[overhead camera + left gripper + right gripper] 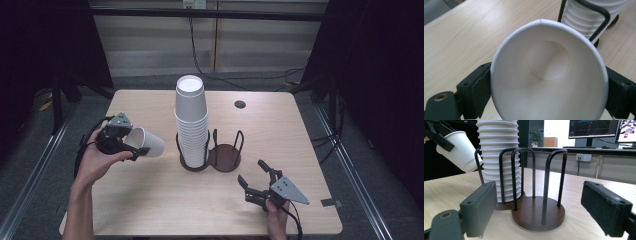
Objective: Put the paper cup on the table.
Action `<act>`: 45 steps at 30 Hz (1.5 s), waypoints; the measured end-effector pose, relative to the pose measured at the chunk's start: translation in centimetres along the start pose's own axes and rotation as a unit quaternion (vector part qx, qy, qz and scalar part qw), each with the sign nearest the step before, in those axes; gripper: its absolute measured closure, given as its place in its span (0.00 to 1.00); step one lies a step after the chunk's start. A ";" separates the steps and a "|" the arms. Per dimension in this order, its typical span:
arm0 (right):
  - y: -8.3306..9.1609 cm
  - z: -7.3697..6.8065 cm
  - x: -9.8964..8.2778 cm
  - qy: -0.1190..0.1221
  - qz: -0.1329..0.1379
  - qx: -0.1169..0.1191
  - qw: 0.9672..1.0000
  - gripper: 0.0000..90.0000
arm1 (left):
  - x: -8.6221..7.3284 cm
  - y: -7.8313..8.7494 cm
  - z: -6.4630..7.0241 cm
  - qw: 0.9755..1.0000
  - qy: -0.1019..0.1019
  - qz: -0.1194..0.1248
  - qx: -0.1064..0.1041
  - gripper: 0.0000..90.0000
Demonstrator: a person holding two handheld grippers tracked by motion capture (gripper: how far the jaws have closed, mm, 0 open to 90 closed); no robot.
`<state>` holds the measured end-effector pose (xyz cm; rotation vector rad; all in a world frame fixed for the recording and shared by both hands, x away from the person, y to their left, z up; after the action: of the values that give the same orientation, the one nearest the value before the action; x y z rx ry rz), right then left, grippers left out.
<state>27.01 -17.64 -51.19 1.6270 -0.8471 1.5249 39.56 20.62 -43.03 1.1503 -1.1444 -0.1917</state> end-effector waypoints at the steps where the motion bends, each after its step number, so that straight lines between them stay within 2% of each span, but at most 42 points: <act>1: 0.0 0.0 0.0 0.000 0.000 0.000 1.000 0.15 | 0.0 0.0 0.0 1.000 0.000 0.000 0.000 0.12; 8: 0.0 0.0 0.0 -0.001 0.000 0.001 1.000 0.15 | -0.4 -0.9 -0.9 0.999 0.002 -0.037 -0.011 0.12; 14: 0.0 0.0 0.0 -0.001 0.000 0.002 1.000 0.15 | -0.5 -1.6 -1.7 0.997 -0.003 -0.074 -0.001 0.12; 15: 0.0 0.0 0.0 -0.001 -0.001 0.002 1.000 0.15 | -0.6 -1.6 -1.8 0.996 -0.004 -0.084 -0.006 0.12; 18: 0.0 0.0 0.0 -0.001 0.000 0.002 1.000 0.15 | -0.8 -2.1 -2.1 0.995 -0.008 -0.104 0.001 0.11; 21: 0.0 0.0 0.0 -0.001 0.000 0.004 1.000 0.15 | -1.1 -2.5 -2.2 0.992 -0.007 -0.129 0.008 0.11; 22: 0.0 0.0 0.0 -0.001 0.000 0.004 1.000 0.15 | -1.2 -2.6 -2.3 0.991 -0.013 -0.136 0.009 0.11; 25: 0.0 0.0 0.0 -0.001 0.000 0.004 1.000 0.15 | -1.3 -3.0 -2.3 0.992 -0.005 -0.130 0.003 0.11; 26: 0.0 0.0 0.0 -0.001 0.000 0.004 1.000 0.15 | -1.5 -3.1 -2.4 0.990 -0.011 -0.143 0.000 0.11; 28: 0.0 0.0 0.0 -0.001 0.000 0.004 1.000 0.15 | -1.7 -3.5 -2.4 0.988 -0.010 -0.151 0.007 0.11; 30: 0.0 0.0 0.0 -0.001 0.000 0.004 1.000 0.15 | -1.7 -3.5 -2.5 0.989 -0.012 -0.150 0.005 0.10; 33: 0.0 0.0 0.0 -0.001 0.000 0.004 1.000 0.15 | -1.5 -3.5 -2.4 0.987 -0.018 -0.161 -0.001 0.10; 35: 0.0 0.0 0.0 0.000 0.000 0.003 1.000 0.15 | -1.4 -3.7 -2.3 0.986 -0.020 -0.166 0.000 0.10; 36: 0.0 0.0 0.0 -0.001 0.000 0.004 1.000 0.15 | -1.2 -3.9 -2.2 0.986 -0.018 -0.163 0.001 0.10; 40: 0.0 0.0 0.0 0.000 0.001 0.005 1.000 0.15 | -0.7 -4.2 -2.0 0.984 -0.036 -0.174 0.005 0.09; 41: 0.0 0.0 0.0 0.000 0.001 0.005 1.000 0.15 | -0.7 -4.4 -2.0 0.984 -0.033 -0.174 0.005 0.09; 42: 0.0 0.0 0.0 0.000 0.001 0.005 1.000 0.15 | -0.6 -4.4 -2.0 0.983 -0.039 -0.179 0.006 0.08; 44: 0.0 -0.1 0.0 0.000 0.001 0.006 1.000 0.15 | -0.6 -4.6 -1.9 0.984 -0.037 -0.177 0.007 0.08; 45: 0.0 -0.1 0.0 -0.001 0.000 0.007 1.000 0.15 | -0.6 -4.6 -2.0 0.983 -0.041 -0.180 0.007 0.08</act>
<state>26.98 -17.59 -51.19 1.6380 -0.8393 1.5338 42.73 20.10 -46.93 1.3683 -1.0017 -0.5139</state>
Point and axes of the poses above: each handheld gripper's, and its own axes: y roughly backward along the jaws, x roughly out of its top, z roughly to its right, the point moved 6 cm from there along -y, roughly forward along the jaws, and after that the axes turned 4 degrees about -z, right-handed, at the moved point
